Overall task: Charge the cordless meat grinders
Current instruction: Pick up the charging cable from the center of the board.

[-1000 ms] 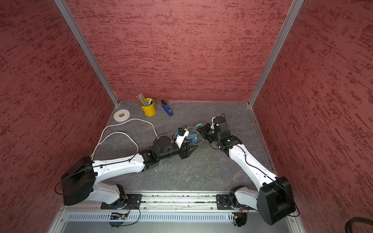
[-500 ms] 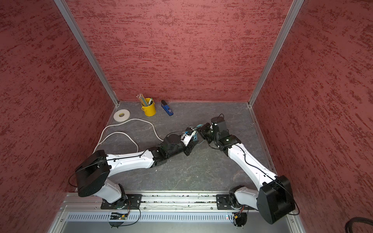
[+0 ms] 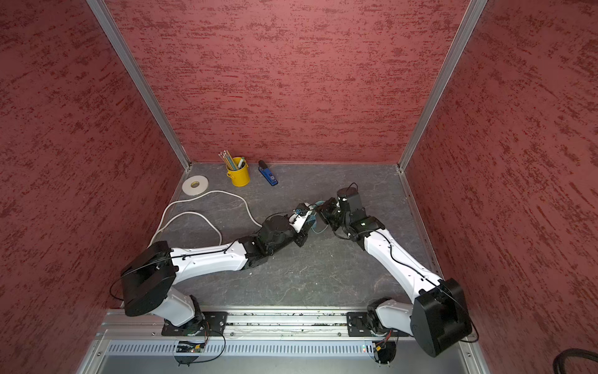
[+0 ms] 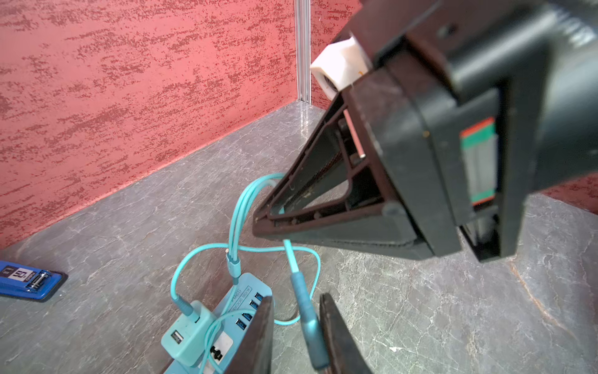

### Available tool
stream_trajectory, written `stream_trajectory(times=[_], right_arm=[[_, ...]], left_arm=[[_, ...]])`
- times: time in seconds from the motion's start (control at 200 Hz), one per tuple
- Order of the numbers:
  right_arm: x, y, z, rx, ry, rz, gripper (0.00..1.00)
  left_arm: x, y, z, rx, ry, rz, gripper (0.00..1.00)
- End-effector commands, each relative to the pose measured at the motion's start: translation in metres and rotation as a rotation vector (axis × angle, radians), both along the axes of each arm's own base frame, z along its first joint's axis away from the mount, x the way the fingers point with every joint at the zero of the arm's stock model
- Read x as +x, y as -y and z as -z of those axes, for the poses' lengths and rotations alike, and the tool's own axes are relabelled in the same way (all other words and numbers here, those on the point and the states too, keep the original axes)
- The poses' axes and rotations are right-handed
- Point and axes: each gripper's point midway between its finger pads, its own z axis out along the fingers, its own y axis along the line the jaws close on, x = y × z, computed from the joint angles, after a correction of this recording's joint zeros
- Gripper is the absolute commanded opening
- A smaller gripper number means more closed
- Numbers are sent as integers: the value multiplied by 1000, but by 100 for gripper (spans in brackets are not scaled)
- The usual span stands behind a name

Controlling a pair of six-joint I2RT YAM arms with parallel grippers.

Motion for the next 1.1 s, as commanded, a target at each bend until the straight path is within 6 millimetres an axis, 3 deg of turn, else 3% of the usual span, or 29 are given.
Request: stream_trajectory(times=[0.0,0.165,0.24,0.311,0.371,0.511,0.606,0.686,0.842,0.932,1.097], right_arm=[[3,-1,-7,0,18,10,0],[3,0,-5,-3,20,10,0],[3,0,-7,-9,38,8,0],[5,3,-15,-34,88,0,31],[6,6,-29,-81,177,-20,48],[3,18,-76,-302,510,-120,63],[-6,26,-99,-514,736,-213,64],[-14,24,-106,-695,900,-337,61],[-45,-2,-88,-939,1246,-741,57],[-52,-10,-84,-1051,1426,-859,56],[-62,-35,-72,-1074,1644,-1075,51]], left_arm=[[-2,3,-14,-24,39,14,19],[-5,3,-17,-31,49,31,0],[-6,2,-19,-34,49,37,0],[-6,0,-20,-35,37,40,0],[-6,-4,-20,-51,3,52,0],[-1,-27,-22,-160,-156,104,0],[-1,-42,-24,-230,-273,165,0],[-5,-52,-29,-288,-367,225,0],[-17,-69,-33,-350,-510,326,0],[-23,-79,-33,-370,-546,354,0],[-36,-87,-36,-374,-594,429,0]])
